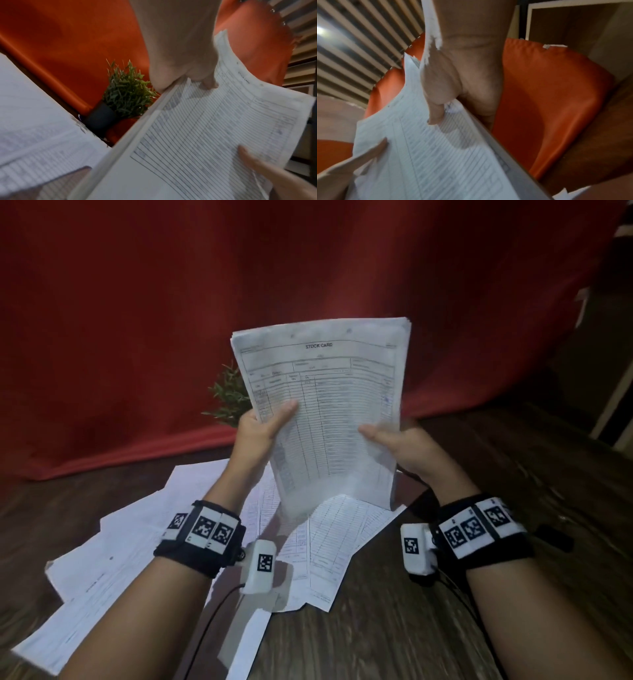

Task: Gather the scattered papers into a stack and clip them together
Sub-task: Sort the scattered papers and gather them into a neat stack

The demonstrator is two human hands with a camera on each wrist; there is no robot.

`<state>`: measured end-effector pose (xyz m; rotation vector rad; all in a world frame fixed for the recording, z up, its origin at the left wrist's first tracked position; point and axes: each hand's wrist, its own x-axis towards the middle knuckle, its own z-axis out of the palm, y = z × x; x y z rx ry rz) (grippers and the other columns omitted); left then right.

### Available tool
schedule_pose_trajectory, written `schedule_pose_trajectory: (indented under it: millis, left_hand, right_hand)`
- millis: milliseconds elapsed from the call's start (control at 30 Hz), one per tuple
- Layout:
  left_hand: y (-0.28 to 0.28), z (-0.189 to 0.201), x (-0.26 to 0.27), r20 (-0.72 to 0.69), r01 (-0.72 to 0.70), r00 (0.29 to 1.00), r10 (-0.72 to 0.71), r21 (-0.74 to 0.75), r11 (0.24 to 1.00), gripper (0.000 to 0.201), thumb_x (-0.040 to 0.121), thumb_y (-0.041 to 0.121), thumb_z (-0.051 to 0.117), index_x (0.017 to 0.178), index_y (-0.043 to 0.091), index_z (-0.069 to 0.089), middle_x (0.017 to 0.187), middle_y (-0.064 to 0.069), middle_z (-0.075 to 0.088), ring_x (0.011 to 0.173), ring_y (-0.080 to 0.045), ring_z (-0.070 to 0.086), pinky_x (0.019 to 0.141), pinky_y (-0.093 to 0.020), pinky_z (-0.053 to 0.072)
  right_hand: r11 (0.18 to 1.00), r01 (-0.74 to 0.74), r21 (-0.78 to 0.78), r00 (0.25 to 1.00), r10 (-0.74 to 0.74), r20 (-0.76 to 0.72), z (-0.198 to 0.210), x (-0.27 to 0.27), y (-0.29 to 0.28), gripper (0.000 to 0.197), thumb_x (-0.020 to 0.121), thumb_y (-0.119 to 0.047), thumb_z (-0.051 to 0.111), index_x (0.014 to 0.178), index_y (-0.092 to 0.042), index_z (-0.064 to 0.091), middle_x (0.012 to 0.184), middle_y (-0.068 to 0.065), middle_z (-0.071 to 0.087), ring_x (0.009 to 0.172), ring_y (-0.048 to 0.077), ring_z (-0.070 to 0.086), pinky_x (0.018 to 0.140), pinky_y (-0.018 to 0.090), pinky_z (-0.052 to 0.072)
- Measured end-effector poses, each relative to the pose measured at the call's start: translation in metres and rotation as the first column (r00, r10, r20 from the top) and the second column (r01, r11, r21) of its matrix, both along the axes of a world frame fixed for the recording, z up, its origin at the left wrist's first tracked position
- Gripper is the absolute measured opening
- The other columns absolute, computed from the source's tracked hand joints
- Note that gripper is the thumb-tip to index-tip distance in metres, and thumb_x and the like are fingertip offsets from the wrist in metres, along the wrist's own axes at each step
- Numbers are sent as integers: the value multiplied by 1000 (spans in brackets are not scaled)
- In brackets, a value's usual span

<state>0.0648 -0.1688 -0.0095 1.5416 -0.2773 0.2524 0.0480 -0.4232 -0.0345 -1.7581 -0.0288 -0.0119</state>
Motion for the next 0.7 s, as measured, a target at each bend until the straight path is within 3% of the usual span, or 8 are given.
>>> schedule_pose_trajectory:
  millis: [100,167,200,300,367,467,567,700]
  left_hand:
    - [28,-1,11,-116,161,984,-131,302,939,45,91,42,75,129,19,71,124,4,77,115,-19,74,98,-39,58]
    - [51,-5,19,-227,246,965,-134,592,767,50,81,48,82,123,24,70,117,8,77,110,-15,73,94,-37,56]
    - [62,-10,23,-255,273,960,-118,748,605,47,82,45,85,121,24,71,117,8,76,110,-16,71,94,-38,55]
    - [88,-32,24,-148,99,960,-239,974,-203,25,101,26,67,125,24,71,122,5,69,115,-21,64,93,-41,54]
    - [98,-46,18,-148,-94,886,-439,870,-484,39,105,26,55,143,28,58,130,4,64,117,-22,59,94,-42,51]
    - [105,-48,19,-250,-87,828,-502,827,-555,54,104,29,59,155,29,40,138,4,58,119,-21,55,98,-39,46]
    - [102,-43,27,-342,45,828,-444,830,-555,56,94,41,74,143,34,48,128,7,61,113,-21,54,93,-38,45]
    - [94,-50,29,-490,390,816,-306,858,-335,78,81,57,82,146,36,45,142,10,45,126,-16,46,101,-35,45]
  right_hand:
    - [986,123,-111,992,-123,10,-1,7,-5,54,78,-66,77,100,-17,80,97,-1,78,95,18,74,98,40,57]
    - [965,227,-131,973,-219,72,6,10,-17,60,83,-62,75,107,-7,77,99,2,76,96,21,73,93,36,57]
    - [957,270,-108,960,-258,109,8,13,-26,66,81,-63,76,110,-4,76,101,4,77,99,22,74,93,38,58]
    - [933,353,-70,928,-339,154,20,9,-50,62,87,-56,74,117,-2,74,109,9,77,105,24,72,99,42,57]
    - [916,402,-10,903,-395,170,25,6,-64,55,90,-54,73,116,-6,74,108,5,76,103,23,71,97,39,56]
    - [908,411,75,894,-418,162,33,-4,-73,36,92,-51,73,98,-15,72,94,-8,73,88,10,69,83,27,52]
    - [906,409,109,893,-422,155,39,-12,-74,29,94,-48,72,103,-20,70,94,-10,71,86,4,67,77,23,52]
    - [907,402,126,895,-418,153,41,-17,-73,24,95,-45,71,100,-22,70,93,-10,71,83,3,67,71,22,51]
